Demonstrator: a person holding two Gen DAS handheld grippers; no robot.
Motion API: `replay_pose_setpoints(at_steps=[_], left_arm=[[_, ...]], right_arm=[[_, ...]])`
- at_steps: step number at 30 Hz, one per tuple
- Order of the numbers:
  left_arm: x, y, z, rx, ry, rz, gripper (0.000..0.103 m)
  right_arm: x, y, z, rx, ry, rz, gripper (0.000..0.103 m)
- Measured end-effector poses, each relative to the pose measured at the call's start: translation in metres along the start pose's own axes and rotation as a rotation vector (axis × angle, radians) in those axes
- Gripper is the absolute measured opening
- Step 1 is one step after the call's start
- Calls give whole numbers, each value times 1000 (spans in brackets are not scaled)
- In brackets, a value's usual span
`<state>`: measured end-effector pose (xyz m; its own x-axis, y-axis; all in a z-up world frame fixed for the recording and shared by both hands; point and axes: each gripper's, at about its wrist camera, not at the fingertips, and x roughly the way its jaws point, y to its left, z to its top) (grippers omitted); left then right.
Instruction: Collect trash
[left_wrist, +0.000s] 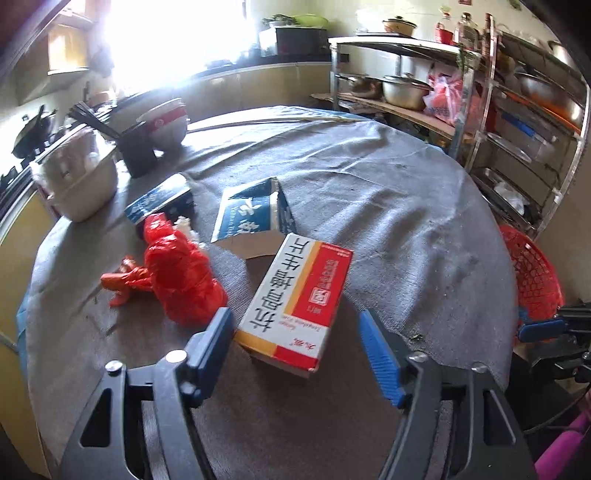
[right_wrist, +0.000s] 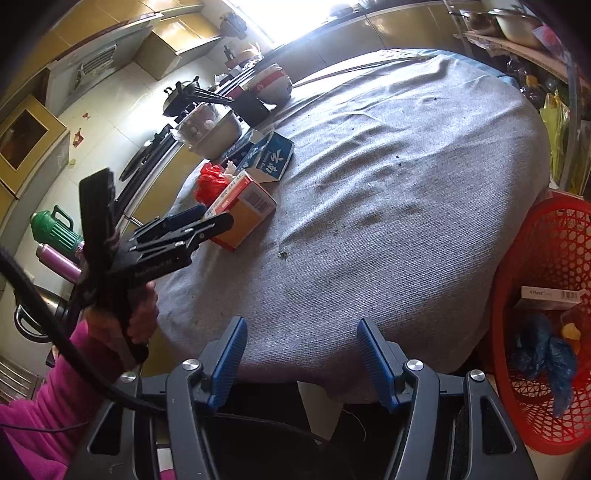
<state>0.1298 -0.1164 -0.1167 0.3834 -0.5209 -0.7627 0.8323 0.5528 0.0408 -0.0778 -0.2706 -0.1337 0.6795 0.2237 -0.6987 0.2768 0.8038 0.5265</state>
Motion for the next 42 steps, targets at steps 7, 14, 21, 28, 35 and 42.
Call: replay_pose_setpoints(at_steps=[7, 14, 21, 28, 35, 42], left_arm=[[-7, 1, -7, -80, -29, 39, 55], [-28, 5, -25, -199, -44, 86, 54], [-53, 25, -44, -284, -11, 126, 24], [-58, 36, -57, -351, 1, 83, 42], [-71, 37, -43, -332, -72, 83, 77], [-50, 18, -31, -266, -23, 67, 80]], right_arm=[[2, -3, -1, 14, 5, -2, 66], [-1, -1, 0, 2, -6, -13, 66], [5, 16, 17, -60, -23, -10, 66], [12, 34, 25, -88, -37, 16, 66], [10, 25, 17, -59, -27, 6, 66], [11, 19, 15, -31, -21, 21, 66]])
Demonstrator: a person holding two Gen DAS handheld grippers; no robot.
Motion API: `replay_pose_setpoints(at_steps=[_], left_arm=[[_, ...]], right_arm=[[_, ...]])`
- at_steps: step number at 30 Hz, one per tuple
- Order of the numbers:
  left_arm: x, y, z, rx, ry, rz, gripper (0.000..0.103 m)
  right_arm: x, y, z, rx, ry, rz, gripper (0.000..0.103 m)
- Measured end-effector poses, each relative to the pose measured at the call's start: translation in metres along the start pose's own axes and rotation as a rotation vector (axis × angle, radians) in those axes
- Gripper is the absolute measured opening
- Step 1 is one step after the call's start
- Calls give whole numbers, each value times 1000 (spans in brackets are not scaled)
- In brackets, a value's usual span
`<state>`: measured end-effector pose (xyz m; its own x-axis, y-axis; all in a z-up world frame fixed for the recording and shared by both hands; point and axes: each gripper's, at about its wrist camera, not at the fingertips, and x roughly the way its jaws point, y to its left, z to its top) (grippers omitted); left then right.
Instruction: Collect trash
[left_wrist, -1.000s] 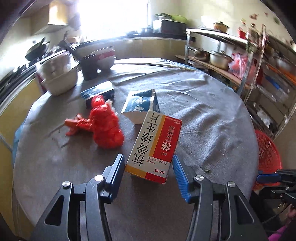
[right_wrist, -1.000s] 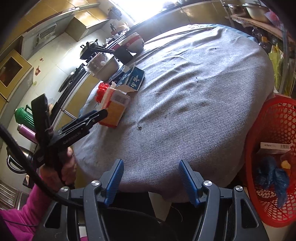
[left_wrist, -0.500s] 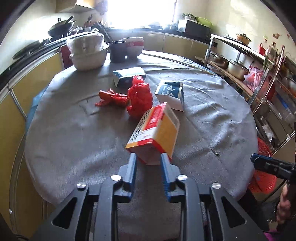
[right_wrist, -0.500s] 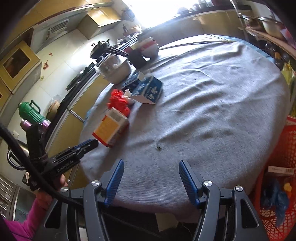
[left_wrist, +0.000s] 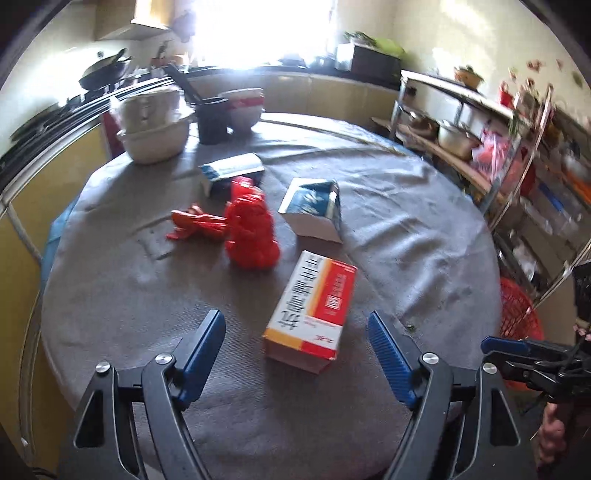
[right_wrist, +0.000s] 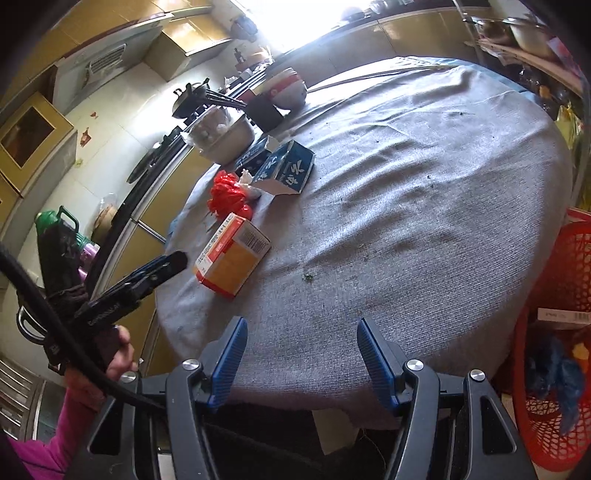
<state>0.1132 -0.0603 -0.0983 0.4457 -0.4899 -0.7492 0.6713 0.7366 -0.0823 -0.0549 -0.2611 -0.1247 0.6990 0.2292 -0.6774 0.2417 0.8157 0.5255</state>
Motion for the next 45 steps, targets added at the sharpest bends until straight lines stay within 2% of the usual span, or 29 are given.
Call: replay_pose_setpoints(at_steps=[3, 7, 8, 9, 11, 17, 23, 32, 39, 43, 45], left_arm=[[20, -9, 3, 35, 34, 3, 80], [35, -4, 6, 7, 49, 11, 80], [36, 0, 7, -21, 46, -6, 77], [37, 2, 7, -37, 46, -16, 68], [39, 7, 6, -65, 57, -37, 56], [28, 15, 4, -89, 19, 46, 52], [12, 29, 0, -127, -15, 122, 51], [3, 53, -5, -195, -36, 190, 51], [2, 55, -8, -185, -47, 198, 51], [1, 56, -6, -185, -54, 183, 51], [1, 58, -4, -190, -58, 178, 51]], right_arm=[[2, 1, -3, -3, 13, 2, 66], [2, -2, -5, 2, 12, -1, 66], [1, -3, -5, 5, 9, -2, 66], [1, -5, -4, 11, 8, -3, 66], [1, -8, -4, 26, 9, -2, 66], [6, -5, 4, 26, 14, -8, 66], [15, 3, 44, 29, -6, -29, 66], [68, 11, 116, 163, -2, 31, 66], [115, 12, 156, 290, 29, 39, 66], [137, 23, 174, 290, 45, 17, 66], [148, 29, 181, 272, 62, -30, 66]])
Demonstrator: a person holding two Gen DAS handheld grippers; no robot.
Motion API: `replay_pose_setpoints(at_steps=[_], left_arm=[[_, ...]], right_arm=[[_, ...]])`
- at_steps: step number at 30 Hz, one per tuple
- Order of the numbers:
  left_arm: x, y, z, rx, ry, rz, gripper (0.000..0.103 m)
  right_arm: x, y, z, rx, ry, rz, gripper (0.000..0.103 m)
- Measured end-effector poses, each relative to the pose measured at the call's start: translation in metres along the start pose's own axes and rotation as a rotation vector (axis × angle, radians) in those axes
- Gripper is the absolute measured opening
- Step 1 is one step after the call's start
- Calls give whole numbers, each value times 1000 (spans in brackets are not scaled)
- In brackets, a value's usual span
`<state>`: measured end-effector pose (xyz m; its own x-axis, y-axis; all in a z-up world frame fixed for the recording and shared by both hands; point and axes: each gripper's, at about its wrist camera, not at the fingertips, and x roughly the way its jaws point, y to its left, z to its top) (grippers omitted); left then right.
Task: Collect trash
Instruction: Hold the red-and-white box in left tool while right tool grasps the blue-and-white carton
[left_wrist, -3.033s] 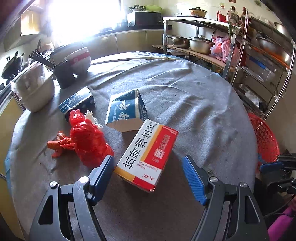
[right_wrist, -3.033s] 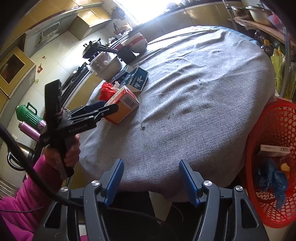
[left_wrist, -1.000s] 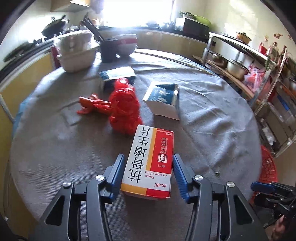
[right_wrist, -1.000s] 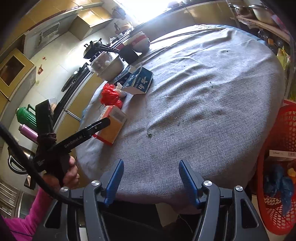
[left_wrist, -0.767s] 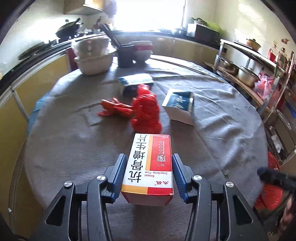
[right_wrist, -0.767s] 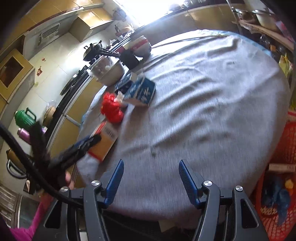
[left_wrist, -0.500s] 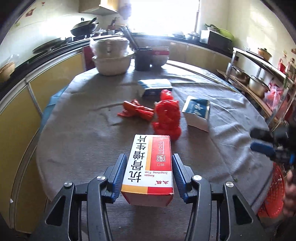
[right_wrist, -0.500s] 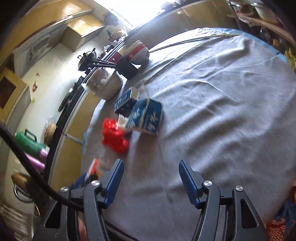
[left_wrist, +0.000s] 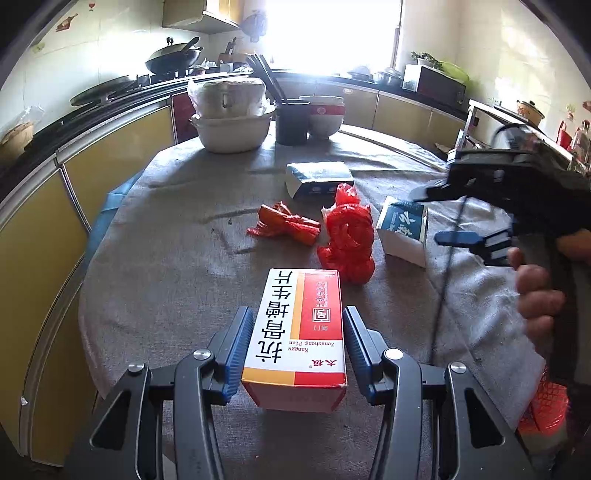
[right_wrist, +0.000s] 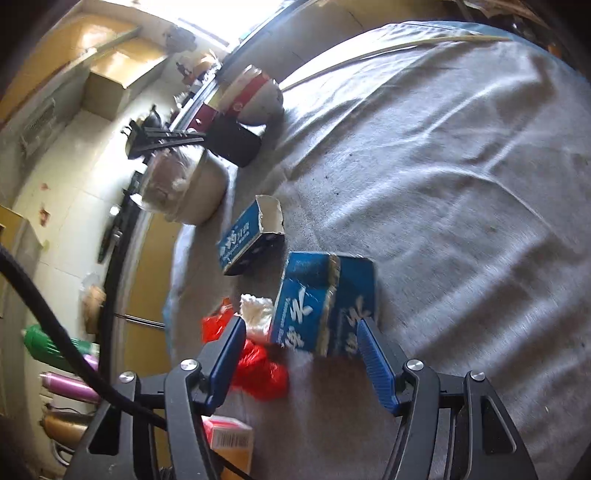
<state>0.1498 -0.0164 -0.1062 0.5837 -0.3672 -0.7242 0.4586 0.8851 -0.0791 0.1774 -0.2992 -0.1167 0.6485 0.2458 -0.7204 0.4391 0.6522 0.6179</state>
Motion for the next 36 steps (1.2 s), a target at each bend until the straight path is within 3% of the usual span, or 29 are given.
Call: replay_pose_setpoints(at_steps=[4, 8, 11, 21, 23, 24, 28, 36], left_arm=[[0, 2, 4, -6, -6, -8, 51], [1, 3, 5, -10, -5, -14, 51], [2, 1, 3, -6, -1, -15, 51], [5, -2, 2, -15, 14, -25, 51], [5, -3, 1, -10, 18, -25, 51], [5, -3, 0, -9, 20, -26, 51], [4, -3, -1, -11, 20, -25, 51], [5, 2, -3, -33, 29, -31, 51]], right_arm=[[18, 8, 6, -4, 2, -116, 66], [33, 17, 8, -37, 5, -177, 67], [42, 23, 7, -74, -2, -212, 74], [41, 7, 9, -28, -3, -82, 76], [42, 6, 9, -42, -11, -74, 73], [40, 7, 8, -61, -16, -88, 65], [35, 17, 4, -154, -55, -88, 53], [25, 45, -9, -347, -122, -114, 46]])
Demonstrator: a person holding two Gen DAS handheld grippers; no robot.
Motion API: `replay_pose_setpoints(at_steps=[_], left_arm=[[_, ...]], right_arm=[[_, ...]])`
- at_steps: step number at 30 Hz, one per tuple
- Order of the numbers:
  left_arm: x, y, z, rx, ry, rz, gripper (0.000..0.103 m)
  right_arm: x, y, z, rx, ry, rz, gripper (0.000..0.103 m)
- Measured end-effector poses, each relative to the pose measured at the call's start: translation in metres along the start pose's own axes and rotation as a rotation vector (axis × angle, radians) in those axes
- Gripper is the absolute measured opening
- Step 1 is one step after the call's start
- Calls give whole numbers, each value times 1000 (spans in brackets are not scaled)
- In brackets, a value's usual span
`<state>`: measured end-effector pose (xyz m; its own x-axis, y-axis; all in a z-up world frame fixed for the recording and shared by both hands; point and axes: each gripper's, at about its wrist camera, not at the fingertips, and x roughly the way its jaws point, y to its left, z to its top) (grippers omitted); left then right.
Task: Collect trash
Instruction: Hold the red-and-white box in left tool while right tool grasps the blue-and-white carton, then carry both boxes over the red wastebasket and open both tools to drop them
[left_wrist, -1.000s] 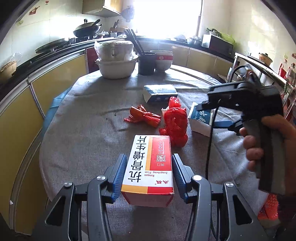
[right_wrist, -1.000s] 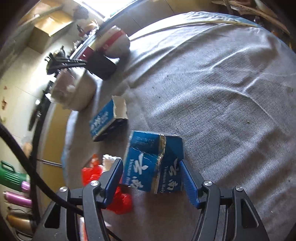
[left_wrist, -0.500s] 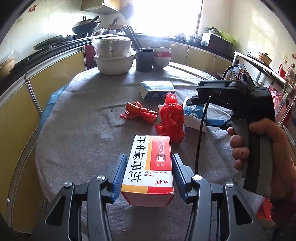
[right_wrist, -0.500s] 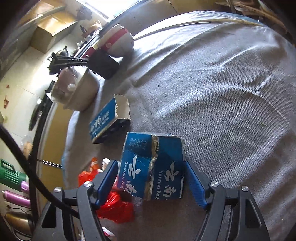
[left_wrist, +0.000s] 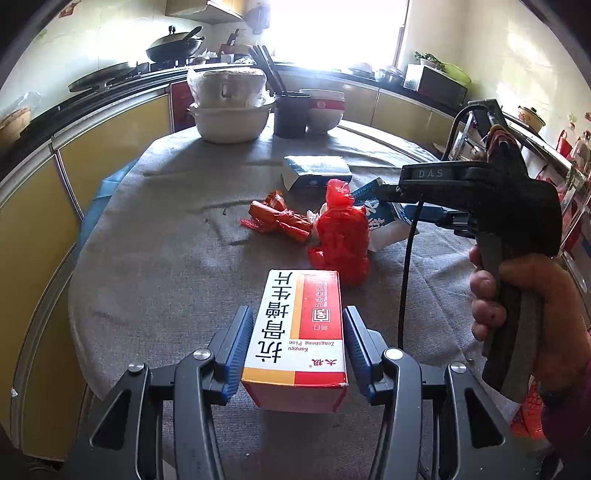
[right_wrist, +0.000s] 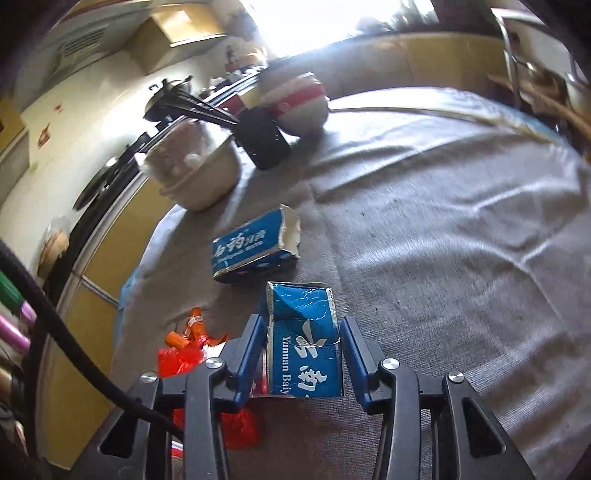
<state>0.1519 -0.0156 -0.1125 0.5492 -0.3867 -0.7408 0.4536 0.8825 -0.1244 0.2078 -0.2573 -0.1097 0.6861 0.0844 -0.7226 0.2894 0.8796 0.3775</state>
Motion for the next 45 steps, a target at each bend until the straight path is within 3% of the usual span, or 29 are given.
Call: replay_pose_setpoints(at_steps=[8, 13, 20, 34, 45], left_arm=[[13, 6, -7, -12, 43, 9, 51], [19, 6, -10, -6, 63, 11, 51], [11, 10, -9, -20, 29, 0, 50], [-25, -41, -3, 92, -52, -9, 50], [-43, -97, -10, 215, -62, -77, 50]], right_arm=[[-9, 24, -12, -175, -21, -48, 45], [3, 19, -9, -130, 55, -1, 49], [-12, 12, -12, -123, -31, 0, 45], [-114, -20, -49, -219, -189, -43, 45], [-188, -84, -98, -133, -247, -73, 45]])
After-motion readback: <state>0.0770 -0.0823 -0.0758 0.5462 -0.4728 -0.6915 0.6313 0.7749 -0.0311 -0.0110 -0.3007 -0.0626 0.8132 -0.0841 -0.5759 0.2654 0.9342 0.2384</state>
